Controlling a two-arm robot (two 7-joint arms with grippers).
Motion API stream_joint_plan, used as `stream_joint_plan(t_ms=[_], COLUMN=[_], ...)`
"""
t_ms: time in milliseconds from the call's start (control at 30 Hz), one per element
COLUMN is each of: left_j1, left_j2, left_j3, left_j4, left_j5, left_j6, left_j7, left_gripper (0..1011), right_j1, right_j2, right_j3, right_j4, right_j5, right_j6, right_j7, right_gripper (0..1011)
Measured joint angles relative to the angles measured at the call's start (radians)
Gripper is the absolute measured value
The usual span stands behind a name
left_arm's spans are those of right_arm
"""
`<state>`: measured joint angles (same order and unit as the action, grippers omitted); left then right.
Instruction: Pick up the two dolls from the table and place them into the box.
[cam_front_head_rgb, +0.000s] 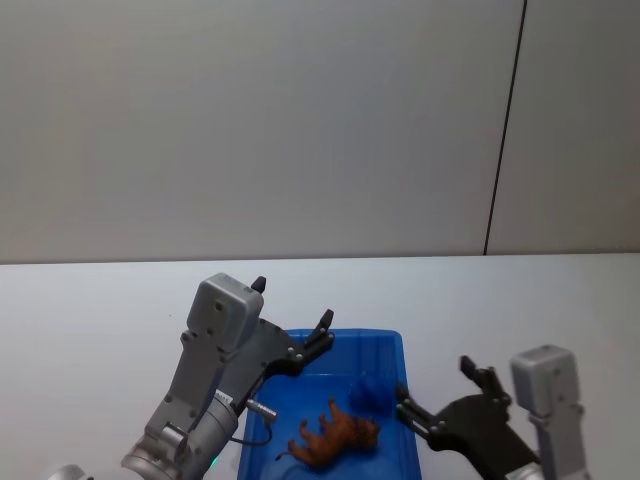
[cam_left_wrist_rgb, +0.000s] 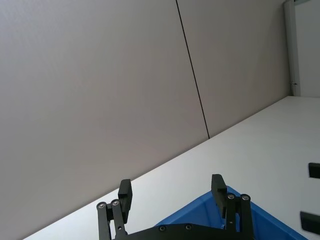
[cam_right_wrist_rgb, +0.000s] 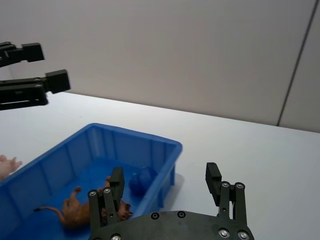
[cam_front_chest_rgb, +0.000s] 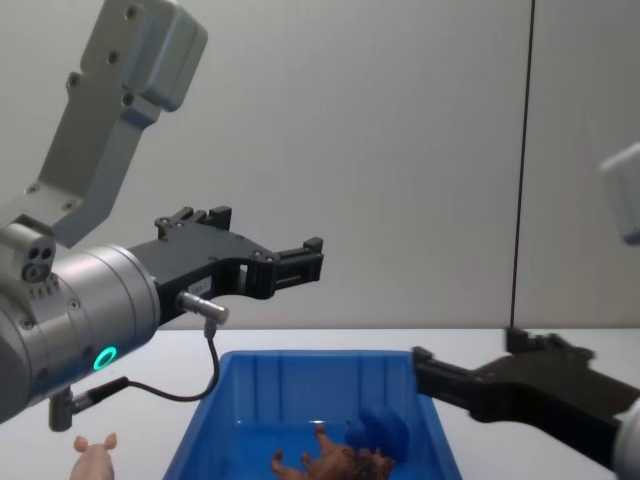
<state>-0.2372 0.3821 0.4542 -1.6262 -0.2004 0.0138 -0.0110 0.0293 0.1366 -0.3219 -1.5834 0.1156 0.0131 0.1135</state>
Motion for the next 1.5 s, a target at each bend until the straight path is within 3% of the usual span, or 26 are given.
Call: stream_joint_plan(t_ms=[433, 900, 1233, 1500], left_j1=[0.000, 0.009, 0.045, 0.078], left_j2=[0.000, 0.004, 0.027, 0.045], left_j3=[0.000, -0.003, -0.016, -0.032], left_j4=[0.000, -0.011, -0.063, -0.117], left_j5=[0.000, -0.002, -0.035, -0.079], left_j6=[0.000, 0.010, 0.078, 0.184], left_j7=[0.000, 0.014, 0.091, 0.174], left_gripper=[1001, 1001, 1001, 1001], right_j1=[-0.077, -0.104, -0.111, -0.114], right_j2=[0.047, 0.063, 0.068, 0.070], right_j3=[0.026, 0.035, 0.038, 0.038], right_j4=[-0.064, -0.087, -0.093, -0.095], right_j5=[0.028, 0.038, 0.040, 0.041], right_j6=[-0.023, -0.031, -0.033, -0.033], right_j7=[-0.104, -0.141, -0.150, -0.154], right_gripper=[1001, 1001, 1001, 1001])
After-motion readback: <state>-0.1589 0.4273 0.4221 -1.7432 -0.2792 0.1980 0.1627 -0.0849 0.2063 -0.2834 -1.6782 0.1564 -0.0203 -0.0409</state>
